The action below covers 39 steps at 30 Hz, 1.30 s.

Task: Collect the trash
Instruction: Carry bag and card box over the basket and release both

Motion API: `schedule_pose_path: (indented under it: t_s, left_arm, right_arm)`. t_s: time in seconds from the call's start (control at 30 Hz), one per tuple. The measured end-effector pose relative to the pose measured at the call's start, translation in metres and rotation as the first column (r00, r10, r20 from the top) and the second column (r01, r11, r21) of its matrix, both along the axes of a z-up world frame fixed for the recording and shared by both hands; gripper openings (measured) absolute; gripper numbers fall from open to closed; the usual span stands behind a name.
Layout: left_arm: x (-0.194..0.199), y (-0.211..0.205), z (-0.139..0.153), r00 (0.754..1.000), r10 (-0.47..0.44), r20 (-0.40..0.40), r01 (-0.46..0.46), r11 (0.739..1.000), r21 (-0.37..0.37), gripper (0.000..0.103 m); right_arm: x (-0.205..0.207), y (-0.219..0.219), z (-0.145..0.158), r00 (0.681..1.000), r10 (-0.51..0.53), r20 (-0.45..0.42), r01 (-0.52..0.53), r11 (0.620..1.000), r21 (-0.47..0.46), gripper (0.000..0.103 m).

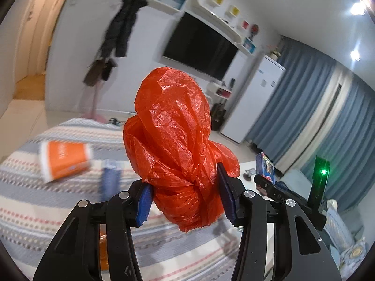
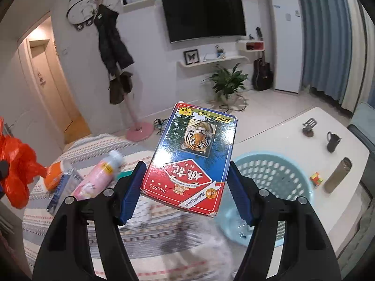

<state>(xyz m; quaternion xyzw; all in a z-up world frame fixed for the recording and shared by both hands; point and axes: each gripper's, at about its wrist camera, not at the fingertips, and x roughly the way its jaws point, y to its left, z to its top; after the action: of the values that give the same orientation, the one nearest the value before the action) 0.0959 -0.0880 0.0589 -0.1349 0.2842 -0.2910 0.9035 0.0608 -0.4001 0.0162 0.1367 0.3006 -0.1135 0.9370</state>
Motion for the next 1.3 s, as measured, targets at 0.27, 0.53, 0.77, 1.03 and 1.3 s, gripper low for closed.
schedule_pose_path:
  t_s: [0.27,0.53,0.77,1.03,1.3]
  left_arm:
    - [0.018,-0.110,-0.003,0.994,-0.114,-0.008,0.114,0.991,0.069,0.048]
    - [0.056,-0.202,-0.051,0.977,-0.187,-0.098,0.201,0.968,0.153,0.048]
    - [0.072,-0.251,-0.101,0.951,-0.245,-0.187,0.280,0.941,0.192,0.048]
    - [0.076,-0.280,-0.124,0.928,-0.298,-0.223,0.348,0.907,0.236,0.055]
    - [0.067,-0.272,-0.125,0.924,-0.300,-0.238,0.354,0.907,0.229,0.074]
  right_arm:
    - [-0.020,-0.079,-0.012,0.995,-0.102,-0.003,0.102,0.994,0.033,0.066]
    - [-0.023,-0.136,-0.059,0.981,-0.175,-0.085,0.181,0.980,0.080,0.066]
    - [-0.018,-0.168,-0.114,0.959,-0.207,-0.194,0.234,0.964,0.129,0.066]
    - [-0.021,-0.178,-0.145,0.945,-0.212,-0.251,0.258,0.951,0.169,0.067]
    - [-0.024,-0.182,-0.152,0.939,-0.213,-0.271,0.274,0.938,0.212,0.071]
